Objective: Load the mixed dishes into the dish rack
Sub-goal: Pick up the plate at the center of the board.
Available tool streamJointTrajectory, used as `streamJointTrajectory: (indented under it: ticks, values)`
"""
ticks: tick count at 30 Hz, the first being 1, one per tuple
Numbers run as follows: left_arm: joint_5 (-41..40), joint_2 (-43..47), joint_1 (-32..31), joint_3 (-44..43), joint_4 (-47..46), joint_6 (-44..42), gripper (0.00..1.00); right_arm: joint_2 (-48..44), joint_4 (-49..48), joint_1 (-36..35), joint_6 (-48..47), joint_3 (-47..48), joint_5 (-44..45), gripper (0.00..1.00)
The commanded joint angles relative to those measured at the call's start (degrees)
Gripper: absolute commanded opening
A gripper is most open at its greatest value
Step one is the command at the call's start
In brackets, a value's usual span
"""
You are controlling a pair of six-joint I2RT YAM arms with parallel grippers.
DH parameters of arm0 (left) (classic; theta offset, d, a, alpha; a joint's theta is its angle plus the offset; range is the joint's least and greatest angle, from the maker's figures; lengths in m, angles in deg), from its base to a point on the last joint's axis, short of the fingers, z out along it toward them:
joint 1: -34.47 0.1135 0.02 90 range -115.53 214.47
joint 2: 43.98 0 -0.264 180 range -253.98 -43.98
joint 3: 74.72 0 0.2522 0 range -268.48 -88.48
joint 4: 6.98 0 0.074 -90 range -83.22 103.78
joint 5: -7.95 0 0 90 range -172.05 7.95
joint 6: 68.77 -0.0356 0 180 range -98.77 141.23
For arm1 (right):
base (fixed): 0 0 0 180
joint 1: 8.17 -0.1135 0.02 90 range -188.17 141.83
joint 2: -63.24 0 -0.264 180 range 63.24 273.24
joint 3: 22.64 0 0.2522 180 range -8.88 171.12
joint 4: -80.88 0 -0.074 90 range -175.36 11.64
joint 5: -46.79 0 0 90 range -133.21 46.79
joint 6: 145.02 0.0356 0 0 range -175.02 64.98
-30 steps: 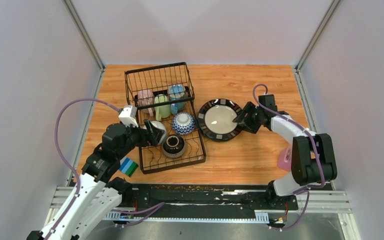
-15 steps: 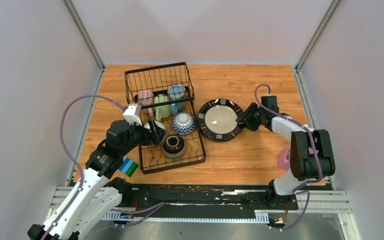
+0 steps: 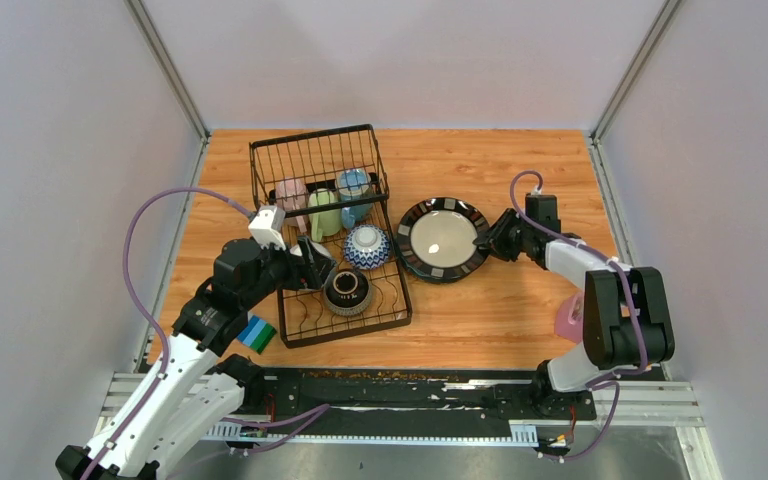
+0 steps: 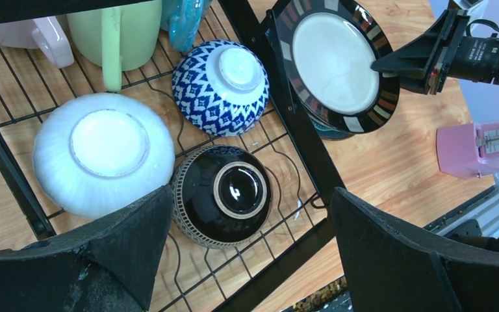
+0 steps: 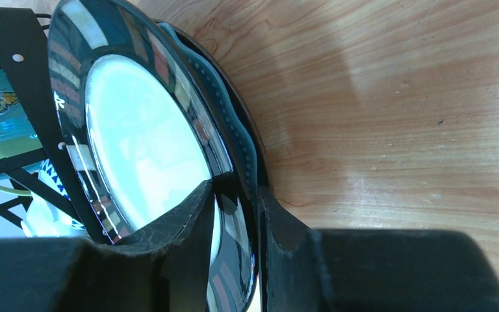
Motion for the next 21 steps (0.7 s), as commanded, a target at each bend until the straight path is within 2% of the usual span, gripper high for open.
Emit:
streamJointTrajectory:
  ticks: [1, 11, 21]
  values:
    - [0.79, 0.04, -0.27, -0.91, -2.53, -1.11, 0.97, -2.32, 0.64, 0.45, -0.83, -1.33, 1.59, 0.24]
    - [0.97, 0.79, -0.26, -0.49, -1.82, -0.69, 0.97, -3.7, 0.64, 0.71, -0.92, -1.89, 0.79, 0.17]
    - [1.52, 0.97, -0.27, -0.45, -1.72, -0.68, 0.97, -6.35, 0.96, 0.82, -1.11, -2.54, 1.21, 0.06]
